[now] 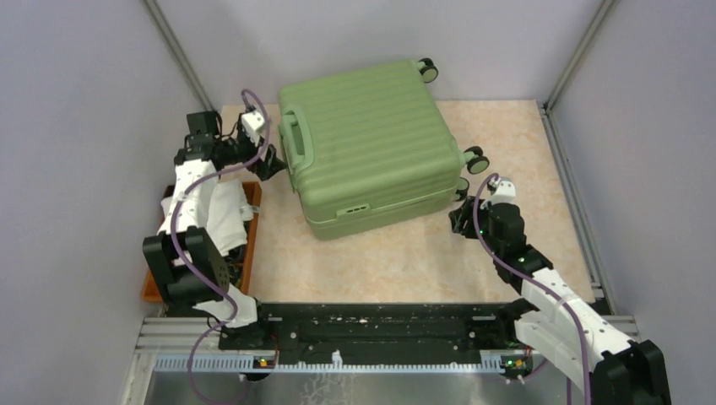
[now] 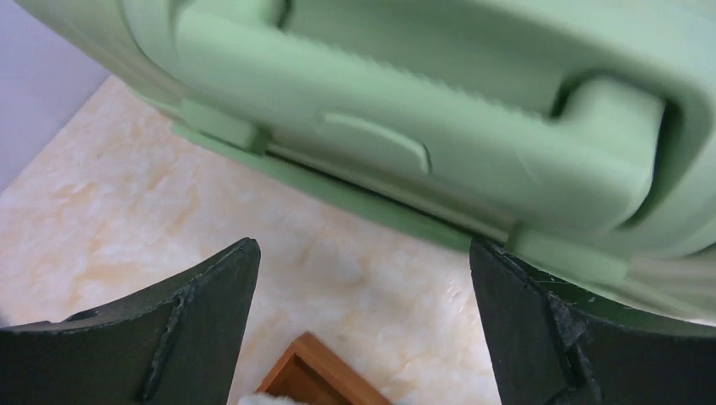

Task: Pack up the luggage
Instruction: Zip the luggage at the center of the board.

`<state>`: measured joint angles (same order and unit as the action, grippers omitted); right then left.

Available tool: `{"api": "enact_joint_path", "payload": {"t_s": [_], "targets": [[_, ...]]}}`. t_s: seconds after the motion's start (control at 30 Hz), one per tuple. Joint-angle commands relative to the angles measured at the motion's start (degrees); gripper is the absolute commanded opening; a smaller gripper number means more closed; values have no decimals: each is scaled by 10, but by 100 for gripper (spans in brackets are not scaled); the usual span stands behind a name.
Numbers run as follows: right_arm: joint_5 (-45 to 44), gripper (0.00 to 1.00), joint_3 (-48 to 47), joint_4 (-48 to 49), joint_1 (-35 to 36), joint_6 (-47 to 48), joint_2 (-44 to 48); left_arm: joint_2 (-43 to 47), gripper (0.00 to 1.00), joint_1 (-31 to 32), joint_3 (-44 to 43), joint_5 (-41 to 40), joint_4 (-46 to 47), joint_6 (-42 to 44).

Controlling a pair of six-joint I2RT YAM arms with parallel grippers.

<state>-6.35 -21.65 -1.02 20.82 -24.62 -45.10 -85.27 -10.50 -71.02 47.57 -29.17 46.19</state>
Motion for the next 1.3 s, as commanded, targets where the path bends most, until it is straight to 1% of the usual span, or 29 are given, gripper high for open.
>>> {"api": "enact_joint_path", "payload": {"t_s": [0.0, 0.07, 0.13, 0.2, 0.27, 0.33, 0.5, 0.6, 0.73, 0.77, 0.8, 0.9, 0.93, 1.0, 1.07, 1.27], "targets": [[13, 51, 3, 28, -7, 17, 13, -66, 99, -9, -86, 145, -140, -165], [19, 51, 7, 32, -8, 18, 12, -78, 99, -11, -90, 174, -134, -225], [16, 51, 10, 32, -7, 18, 14, -89, 99, -12, -89, 188, -114, -294], [9, 50, 13, 31, -7, 19, 19, -97, 99, -10, -80, 184, -77, -359], [2, 50, 13, 29, -8, 22, 25, -98, 98, -9, -68, 137, -44, -402], [-7, 49, 13, 26, -8, 22, 28, -97, 93, -9, -58, 92, -16, -426], [-30, 47, 11, 21, -8, 20, 30, -109, 75, 4, -67, 49, 3, -468], [-42, 46, 14, 21, -8, 18, 33, -109, 63, 15, -62, 20, 34, -498], [-26, 42, 36, 67, -8, 53, 32, -131, 35, 26, -93, 3, 37, -531], [-23, 42, 41, 81, -8, 67, 30, -138, 25, 28, -106, 3, 36, -538], [-21, 42, 44, 95, -8, 79, 27, -143, 18, 29, -123, 3, 32, -542], [-14, 43, 49, 141, -8, 108, 0, -155, 2, 29, -169, 2, 25, -555], [-11, 43, 47, 153, -8, 112, -9, -158, 0, 29, -183, 0, 23, -555], [-9, 44, 41, 178, -8, 117, -41, -163, 0, 29, -211, -8, 20, -557], [12, 45, 40, 218, -8, 122, -64, -167, 0, 29, -230, -16, 20, -559], [98, 49, 41, 307, -8, 134, -125, -164, 0, 31, -236, -7, 36, -578]]}}
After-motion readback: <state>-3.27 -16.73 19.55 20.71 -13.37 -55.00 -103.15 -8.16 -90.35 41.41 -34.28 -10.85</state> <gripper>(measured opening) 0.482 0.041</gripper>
